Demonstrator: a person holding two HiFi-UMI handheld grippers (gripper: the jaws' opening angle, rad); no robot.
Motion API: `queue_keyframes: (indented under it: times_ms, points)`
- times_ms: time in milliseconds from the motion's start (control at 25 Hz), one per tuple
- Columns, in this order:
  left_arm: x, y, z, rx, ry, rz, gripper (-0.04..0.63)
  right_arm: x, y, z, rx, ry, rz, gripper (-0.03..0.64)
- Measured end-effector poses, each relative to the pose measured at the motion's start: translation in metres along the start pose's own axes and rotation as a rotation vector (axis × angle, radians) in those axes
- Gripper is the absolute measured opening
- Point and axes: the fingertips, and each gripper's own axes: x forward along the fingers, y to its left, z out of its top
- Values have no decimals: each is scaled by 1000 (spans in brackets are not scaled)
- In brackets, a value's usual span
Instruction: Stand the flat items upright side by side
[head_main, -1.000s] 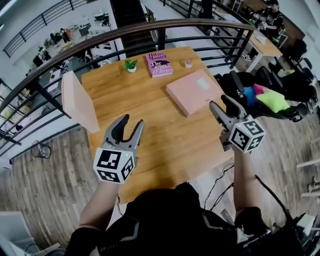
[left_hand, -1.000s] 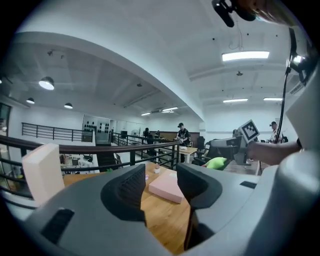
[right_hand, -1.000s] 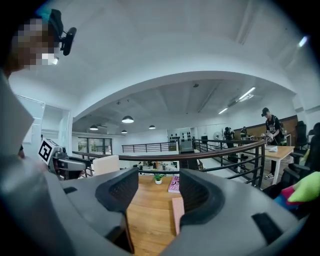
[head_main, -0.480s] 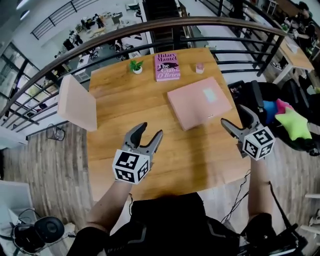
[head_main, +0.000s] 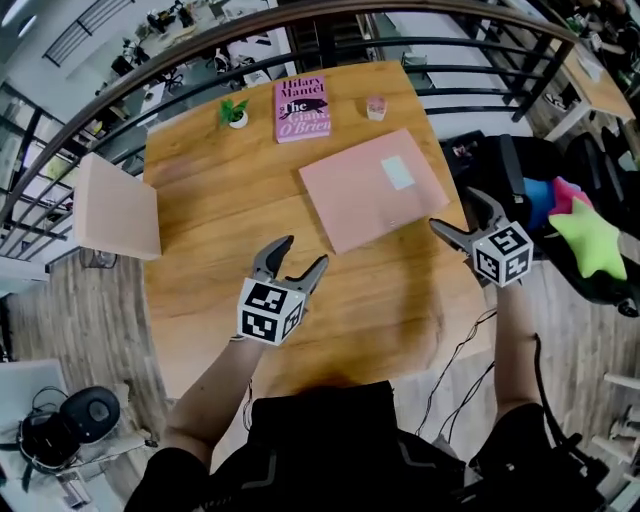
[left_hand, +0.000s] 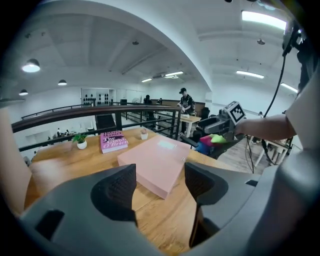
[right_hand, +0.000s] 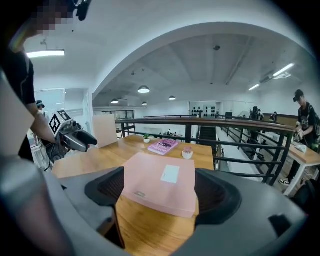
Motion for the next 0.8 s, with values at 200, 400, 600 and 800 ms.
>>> queue_keyframes:
  times_ms: [200, 400, 600, 800]
  points:
    - [42, -2, -36, -52, 97, -6, 316, 31, -20, -47, -13, 106, 53, 458]
    - [75, 0, -64, 1, 194, 6, 318, 63, -37, -86, -35, 200, 85, 462]
    - [95, -4, -82, 80, 248, 22, 318, 72, -48, -119, -49, 288, 121, 468]
    - [109, -11, -86, 63, 279, -9, 318, 86, -49, -137, -99, 344, 148, 466]
